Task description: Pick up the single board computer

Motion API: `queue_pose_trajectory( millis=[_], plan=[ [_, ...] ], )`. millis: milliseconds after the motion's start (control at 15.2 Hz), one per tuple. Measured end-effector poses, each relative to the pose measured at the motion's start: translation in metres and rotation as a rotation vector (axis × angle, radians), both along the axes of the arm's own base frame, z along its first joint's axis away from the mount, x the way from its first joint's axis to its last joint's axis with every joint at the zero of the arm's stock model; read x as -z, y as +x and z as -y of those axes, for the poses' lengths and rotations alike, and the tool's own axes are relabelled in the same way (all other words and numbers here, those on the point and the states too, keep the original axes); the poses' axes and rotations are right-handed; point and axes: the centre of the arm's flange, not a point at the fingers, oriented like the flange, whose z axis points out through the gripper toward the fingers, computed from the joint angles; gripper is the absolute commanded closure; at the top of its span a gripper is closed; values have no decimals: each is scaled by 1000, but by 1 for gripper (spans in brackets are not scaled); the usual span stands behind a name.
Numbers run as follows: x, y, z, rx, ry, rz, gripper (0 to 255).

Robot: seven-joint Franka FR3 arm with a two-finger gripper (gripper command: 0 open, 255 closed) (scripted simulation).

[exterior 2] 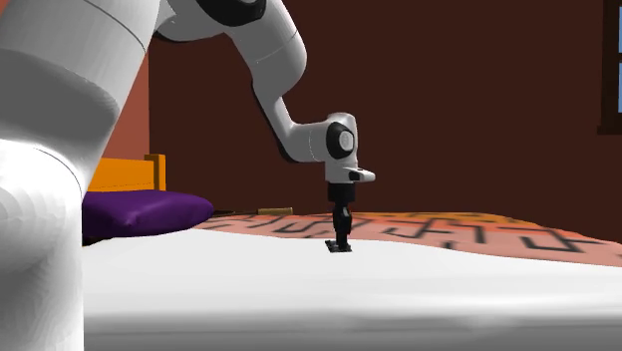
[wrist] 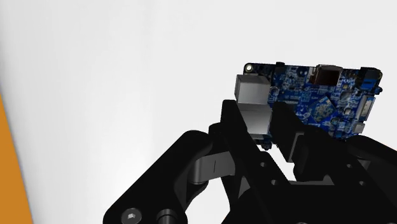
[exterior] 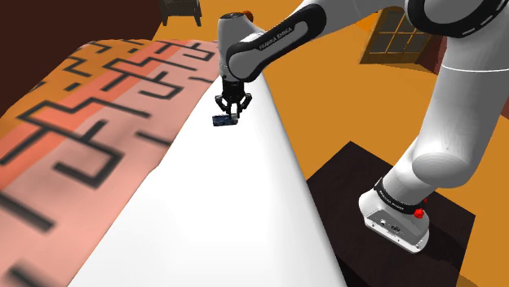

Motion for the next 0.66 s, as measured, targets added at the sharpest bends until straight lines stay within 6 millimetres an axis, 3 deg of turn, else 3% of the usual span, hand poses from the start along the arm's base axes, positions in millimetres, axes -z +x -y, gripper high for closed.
queue_pose_trajectory(
  millis=[660],
  plan=[
    [-49, 0, -1, 0, 0, 0, 255]
  ],
)
